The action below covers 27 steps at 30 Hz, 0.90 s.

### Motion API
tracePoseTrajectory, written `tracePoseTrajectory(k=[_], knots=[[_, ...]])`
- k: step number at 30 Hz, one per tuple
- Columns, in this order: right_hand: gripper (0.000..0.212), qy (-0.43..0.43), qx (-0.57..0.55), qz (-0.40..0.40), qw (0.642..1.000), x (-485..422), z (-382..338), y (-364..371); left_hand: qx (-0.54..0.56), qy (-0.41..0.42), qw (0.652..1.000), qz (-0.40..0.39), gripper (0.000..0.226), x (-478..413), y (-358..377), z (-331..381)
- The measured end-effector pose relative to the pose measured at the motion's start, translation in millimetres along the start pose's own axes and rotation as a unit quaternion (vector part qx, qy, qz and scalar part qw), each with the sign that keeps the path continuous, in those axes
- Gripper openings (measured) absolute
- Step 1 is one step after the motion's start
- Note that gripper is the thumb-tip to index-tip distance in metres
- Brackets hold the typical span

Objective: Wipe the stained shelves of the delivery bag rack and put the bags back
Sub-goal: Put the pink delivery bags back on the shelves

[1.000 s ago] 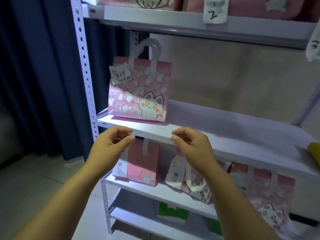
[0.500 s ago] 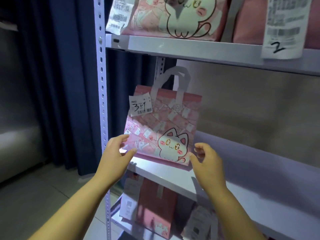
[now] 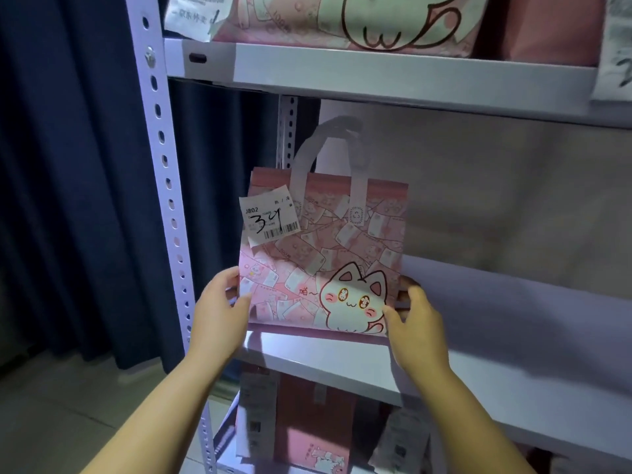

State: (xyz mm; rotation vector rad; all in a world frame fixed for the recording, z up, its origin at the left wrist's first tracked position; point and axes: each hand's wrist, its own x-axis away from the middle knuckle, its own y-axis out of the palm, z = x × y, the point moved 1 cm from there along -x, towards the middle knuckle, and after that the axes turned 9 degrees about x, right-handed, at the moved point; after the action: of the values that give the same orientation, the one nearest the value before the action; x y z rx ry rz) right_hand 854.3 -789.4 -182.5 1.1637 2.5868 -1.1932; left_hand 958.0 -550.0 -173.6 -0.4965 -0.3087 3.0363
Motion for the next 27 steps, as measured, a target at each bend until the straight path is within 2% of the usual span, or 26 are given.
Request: tracePoseTrajectory(k=[5, 15, 22, 27], knots=[[0.029, 0.022, -0.031, 0.063, 0.997, 9.4, 6.7, -15.0, 0.037, 0.015, 0.999, -0.016, 0.032, 5.4, 6.9, 7.0], [0.036, 0.072, -0.037, 0.162, 0.983, 43.3, 41.8, -70.6, 0.086, 0.043, 0.99, -0.106, 0.037, 26.9, 41.3, 27.6], [0.033, 0.092, -0.025, 0.204, 0.974, 56.0, 73.6, -115.2, 0.102, 0.046, 0.984, -0.136, 0.033, 51.7, 86.5, 45.2], [0.034, 0.102, -0.034, 0.203, 0.973, 51.4, 105.8, -148.1, 0.11, 0.034, 0.984, -0.139, 0.033, 68.6, 129.0, 56.2]])
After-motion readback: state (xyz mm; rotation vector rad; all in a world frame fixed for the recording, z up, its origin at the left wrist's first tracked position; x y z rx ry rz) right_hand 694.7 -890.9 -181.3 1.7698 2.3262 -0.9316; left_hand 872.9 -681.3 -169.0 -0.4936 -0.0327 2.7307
